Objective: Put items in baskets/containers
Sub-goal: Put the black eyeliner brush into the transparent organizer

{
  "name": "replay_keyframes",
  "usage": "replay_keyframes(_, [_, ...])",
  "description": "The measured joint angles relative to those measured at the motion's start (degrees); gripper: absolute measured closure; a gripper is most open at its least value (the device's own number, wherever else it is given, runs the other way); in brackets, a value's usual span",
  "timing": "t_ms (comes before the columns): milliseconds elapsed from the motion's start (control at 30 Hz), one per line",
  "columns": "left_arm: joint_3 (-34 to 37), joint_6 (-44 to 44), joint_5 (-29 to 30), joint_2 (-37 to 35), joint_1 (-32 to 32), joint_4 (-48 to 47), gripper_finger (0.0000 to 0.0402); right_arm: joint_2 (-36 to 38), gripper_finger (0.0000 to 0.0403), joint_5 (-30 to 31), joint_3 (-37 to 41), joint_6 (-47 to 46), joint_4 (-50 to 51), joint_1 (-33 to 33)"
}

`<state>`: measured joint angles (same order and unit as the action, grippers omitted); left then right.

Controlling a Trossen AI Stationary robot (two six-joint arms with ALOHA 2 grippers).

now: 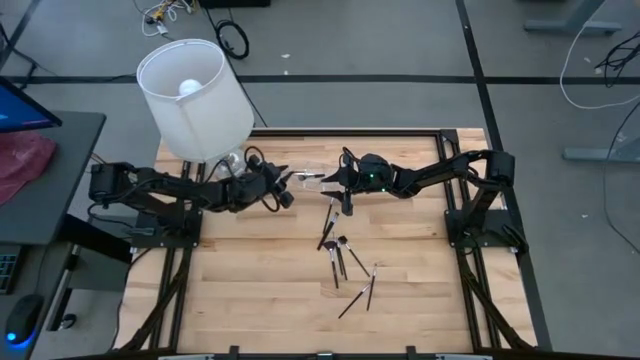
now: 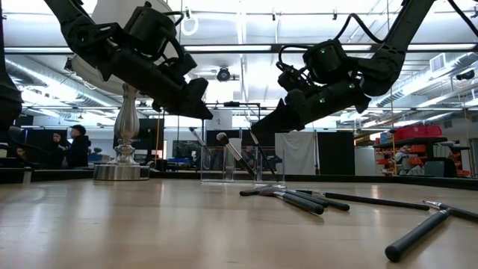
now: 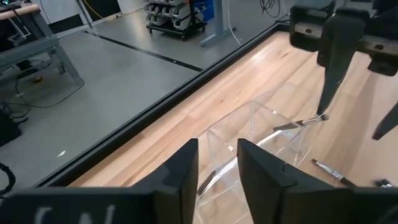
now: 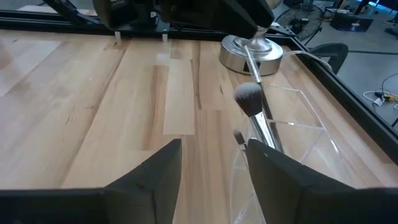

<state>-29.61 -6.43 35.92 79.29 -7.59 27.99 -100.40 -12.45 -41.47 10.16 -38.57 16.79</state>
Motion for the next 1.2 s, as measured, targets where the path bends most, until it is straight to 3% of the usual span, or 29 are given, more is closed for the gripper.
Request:
replay_keyframes(233, [0.0,2.31,-3.54,0.0,2.39,6.6,0.026,0.0,0.0216,-0.6,0.0,0.01,-0.56,-0.15])
replay_keyframes(567, [-2.86,6.64,-6.34,-0.02,10.64,11.02,0.0272,0.14,0.0216,-0.61,0.0,0.35,-2.4,-2.04])
replay_keyframes(833, [-11.51,13.12,-8.33,-0.04,18.91,-1.69,0.0273,5.03,0.0216,-0.61,0.0,-0.08,2.16,-4.39])
replay_keyframes(1000, [-10.51,5.22,-8.12,1.96,20.1,-2.58,0.0273,11.09,0.0216,-0.59,-0.03,-0.79,13.95,-7.86])
replay_keyframes(1200, [-9.48,-5.2,-7.71,11.92,19.73,1.71,0.0273,13.4,0.0222,-0.26,-0.02,-3.89,27.75,-13.82])
